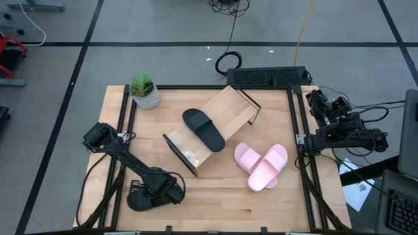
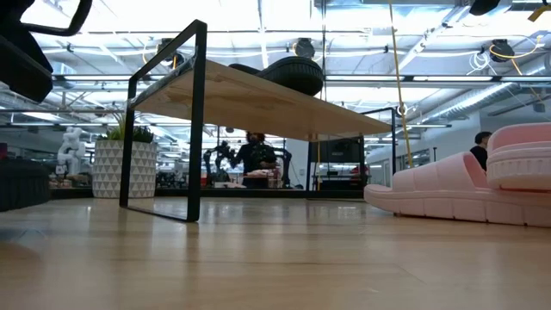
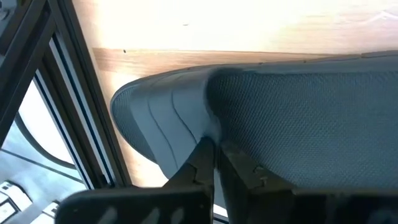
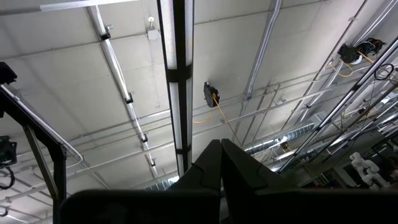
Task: Pick and place slides into the shelf
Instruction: Put the black slide on the shelf
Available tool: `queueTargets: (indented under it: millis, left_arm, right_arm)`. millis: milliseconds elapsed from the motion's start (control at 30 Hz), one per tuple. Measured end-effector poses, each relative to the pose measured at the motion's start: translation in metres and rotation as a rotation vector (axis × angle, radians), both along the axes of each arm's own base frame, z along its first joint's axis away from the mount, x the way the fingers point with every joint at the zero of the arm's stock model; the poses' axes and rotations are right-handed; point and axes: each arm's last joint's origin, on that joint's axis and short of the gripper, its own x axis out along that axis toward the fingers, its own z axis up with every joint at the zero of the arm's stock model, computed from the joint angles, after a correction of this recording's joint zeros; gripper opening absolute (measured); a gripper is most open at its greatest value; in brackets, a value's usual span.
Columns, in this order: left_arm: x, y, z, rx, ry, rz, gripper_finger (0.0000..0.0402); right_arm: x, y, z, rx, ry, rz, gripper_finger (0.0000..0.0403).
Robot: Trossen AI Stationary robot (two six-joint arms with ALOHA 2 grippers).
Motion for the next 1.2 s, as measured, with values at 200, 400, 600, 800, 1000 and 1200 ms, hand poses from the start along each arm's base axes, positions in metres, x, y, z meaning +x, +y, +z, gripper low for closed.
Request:
queueTargets:
  millis: [200,400,600,800,1000,1200]
  left_arm:
    - [-0.001,0.001,0.008,-0.009,0.002,-0.027,0.0002]
    - [0.001,0.001,0.051,0.054,0.042,-0.061,0.0001]
    - [0.006,-0.005,0.091,0.052,-0.071,-0.051,0.0]
    - [0.006,-0.014,0.111,0.013,-0.132,-0.038,0.0]
    - [0.005,-0.017,0.117,0.005,-0.149,-0.038,0.0]
    - [0.008,-0.013,0.117,-0.007,-0.16,-0.069,0.0]
  right_arm:
    - [0.0,0.0,0.0,0.0,0.0,0.0,0.0]
    - [0.0,0.0,0.0,0.0,0.002,0.0,0.0]
    - [0.0,0.0,0.0,0.0,0.005,0.0,0.0]
    - [0.0,0.0,0.0,-0.002,0.007,-0.003,0.0]
    - [0.001,0.0,0.0,-0.014,0.018,-0.02,0.0]
    - [0.001,0.0,-0.001,-0.017,0.021,-0.026,0.0]
